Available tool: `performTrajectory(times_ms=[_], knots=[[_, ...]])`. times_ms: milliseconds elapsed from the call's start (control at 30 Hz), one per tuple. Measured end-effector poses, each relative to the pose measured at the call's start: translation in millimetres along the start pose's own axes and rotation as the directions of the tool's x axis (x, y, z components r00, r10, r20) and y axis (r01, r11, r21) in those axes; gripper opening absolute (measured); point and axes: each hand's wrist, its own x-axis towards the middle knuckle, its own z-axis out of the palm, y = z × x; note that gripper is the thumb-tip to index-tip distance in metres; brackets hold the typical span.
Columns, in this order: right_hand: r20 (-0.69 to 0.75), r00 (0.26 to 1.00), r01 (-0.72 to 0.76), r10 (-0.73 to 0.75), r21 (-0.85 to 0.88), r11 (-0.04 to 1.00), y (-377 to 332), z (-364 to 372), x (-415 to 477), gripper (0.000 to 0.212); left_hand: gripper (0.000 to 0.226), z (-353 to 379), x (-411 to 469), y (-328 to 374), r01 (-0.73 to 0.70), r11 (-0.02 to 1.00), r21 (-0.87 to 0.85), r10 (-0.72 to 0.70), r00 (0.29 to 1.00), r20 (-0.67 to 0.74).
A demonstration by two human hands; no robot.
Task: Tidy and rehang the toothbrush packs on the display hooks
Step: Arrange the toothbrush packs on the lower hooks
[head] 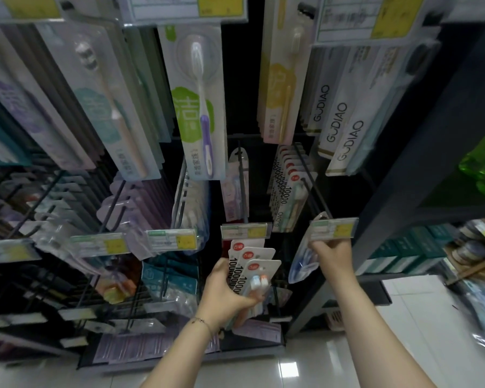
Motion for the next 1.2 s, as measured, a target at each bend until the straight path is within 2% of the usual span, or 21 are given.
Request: performTrajectory(times_ms=[167, 300, 433, 533, 633, 833, 1100, 1200], knots=[[0.011, 0.997, 0.073, -0.073, -0.001, 0.997, 5.4, -5.5, -13.9, 0.013, 0.07, -4.4, -3.1, -1.2, 0.005, 1.0, -0.01, -0.005, 1.0, -0.007], [0.063, 0.998, 0.026, -0.017, -0.13, 0.991, 15.2, -0.8, -19.7, 0.03, 0.069, -8.0, -2.6, -2.4, 0.012, 1.0, -0.01, -0.012, 1.0, -0.018], [0.148, 0.986, -0.033, 0.073, -0.257, 0.966, 12.9, 21.1, -21.5, 0.036, 0.072, -12.1, -3.2, -4.6, 0.019, 1.0, -0.014, -0.02, 0.999, -0.044], [0.284, 0.959, 0.067, -0.001, -0.224, 0.972, 2.4, 39.8, -24.6, 0.048, 0.075, -17.1, -4.7, -6.3, 0.026, 0.999, -0.028, -0.028, 0.997, -0.068], [0.345, 0.936, 0.147, -0.067, -0.211, 0.966, -3.8, 56.6, -28.5, 0.046, 0.072, -25.4, -8.2, -10.5, 0.032, 0.999, -0.019, -0.033, 0.995, -0.097], [0.329, 0.933, 0.199, -0.148, -0.129, 0.971, -6.3, 80.2, -28.5, 0.058, 0.075, -37.4, -16.3, -19.5, 0.057, 0.998, -0.036, -0.062, 0.987, -0.151], [0.301, 0.937, 0.227, -0.174, -0.149, 0.963, -1.0, 88.9, -33.4, 0.064, 0.077, -39.7, -17.5, -24.4, 0.072, 0.997, -0.033, -0.076, 0.981, -0.177], [0.265, 0.953, 0.186, -0.148, -0.127, 0.974, 1.1, 90.9, -31.0, 0.067, 0.076, -39.2, -15.4, -23.9, 0.065, 0.997, -0.033, -0.07, 0.981, -0.179]])
